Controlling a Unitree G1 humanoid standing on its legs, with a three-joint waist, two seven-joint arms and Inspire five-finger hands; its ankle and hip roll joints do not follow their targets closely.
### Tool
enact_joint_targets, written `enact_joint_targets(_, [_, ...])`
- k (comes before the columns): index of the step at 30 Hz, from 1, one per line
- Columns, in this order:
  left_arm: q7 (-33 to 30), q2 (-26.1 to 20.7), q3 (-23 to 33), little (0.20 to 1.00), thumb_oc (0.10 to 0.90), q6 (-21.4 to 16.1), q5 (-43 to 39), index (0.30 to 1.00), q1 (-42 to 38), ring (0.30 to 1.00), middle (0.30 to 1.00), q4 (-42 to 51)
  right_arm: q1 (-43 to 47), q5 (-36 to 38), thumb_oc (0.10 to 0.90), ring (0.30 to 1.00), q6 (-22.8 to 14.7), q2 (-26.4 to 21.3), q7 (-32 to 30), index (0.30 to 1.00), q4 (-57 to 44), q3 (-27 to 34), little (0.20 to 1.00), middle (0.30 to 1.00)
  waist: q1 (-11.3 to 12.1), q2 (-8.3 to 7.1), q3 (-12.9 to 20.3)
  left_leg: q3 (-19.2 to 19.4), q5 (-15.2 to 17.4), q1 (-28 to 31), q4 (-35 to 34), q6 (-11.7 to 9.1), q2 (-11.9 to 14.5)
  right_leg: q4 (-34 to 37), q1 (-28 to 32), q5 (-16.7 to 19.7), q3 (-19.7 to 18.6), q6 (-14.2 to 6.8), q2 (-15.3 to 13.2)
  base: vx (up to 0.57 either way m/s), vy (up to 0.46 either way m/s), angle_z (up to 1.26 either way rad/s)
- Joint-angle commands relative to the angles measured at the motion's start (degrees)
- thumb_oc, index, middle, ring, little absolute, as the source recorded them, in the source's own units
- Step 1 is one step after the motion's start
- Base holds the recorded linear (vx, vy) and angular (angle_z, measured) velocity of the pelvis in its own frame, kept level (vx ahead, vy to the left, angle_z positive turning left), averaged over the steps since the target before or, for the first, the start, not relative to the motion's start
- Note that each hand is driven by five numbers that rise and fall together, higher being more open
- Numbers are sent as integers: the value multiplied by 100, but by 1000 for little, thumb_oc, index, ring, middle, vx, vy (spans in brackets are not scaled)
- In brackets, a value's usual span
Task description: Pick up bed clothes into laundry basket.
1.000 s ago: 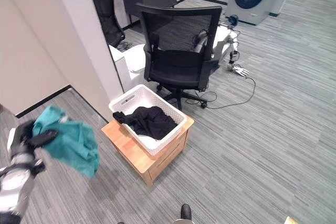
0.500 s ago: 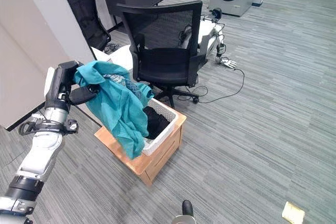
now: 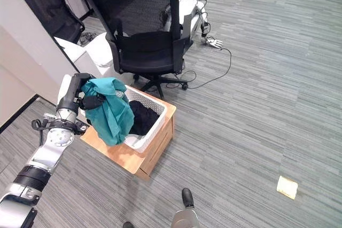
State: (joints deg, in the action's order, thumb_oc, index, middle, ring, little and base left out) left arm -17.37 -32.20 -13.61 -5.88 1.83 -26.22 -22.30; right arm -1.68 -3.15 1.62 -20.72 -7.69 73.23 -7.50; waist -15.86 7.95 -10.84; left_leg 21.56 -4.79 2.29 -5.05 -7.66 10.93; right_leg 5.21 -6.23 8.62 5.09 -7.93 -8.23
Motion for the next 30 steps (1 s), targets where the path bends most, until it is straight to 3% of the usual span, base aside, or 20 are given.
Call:
enact_joint_targets(1, [-490,-721,391,300,400,-333,333,300,-1349,300,300,-64,-87,119,800,900,-83,111,-135,900,10,-215,900,900,-83,-483,179,-75,75,87,5,-450,537,-21,98,-648,180,-160,-73,22,-83,-20])
enact_joint_targets(10, [-569,-979,379,300,400,-197,403,300,-1595,300,300,-538,-136,116,800,900,-152,144,-142,900,-186,-320,900,900,-233,-400,122,67,-35,4,5,-543,626,-21,-64,-651,115,-135,20,13,-51,-8])
enact_joint_targets(18, [-791,-1585,112,300,400,-165,691,300,-2359,300,300,-688,-256,216,800,900,-255,59,-130,900,-213,-381,900,900,-355,-350,118,203,-68,41,5,-627,735,-21,-137,-684,51,-133,110,24,-51,-11])
enact_joint_targets(23, [-808,-1623,14,300,400,-142,645,300,-2607,300,300,-856,-221,266,800,900,-278,67,-140,900,-240,-398,900,900,-411,-330,77,226,-133,-31,5,-643,752,-21,-251,-639,26,-112,138,1,-24,-2])
enact_joint_targets(30, [-643,-1393,93,300,400,-102,534,300,-2302,300,300,-1066,-138,304,800,900,-317,151,-184,900,-293,-437,900,900,-483,-332,-22,343,-186,-67,5,-662,788,-21,-407,-603,-76,-87,207,-11,-20,-15])
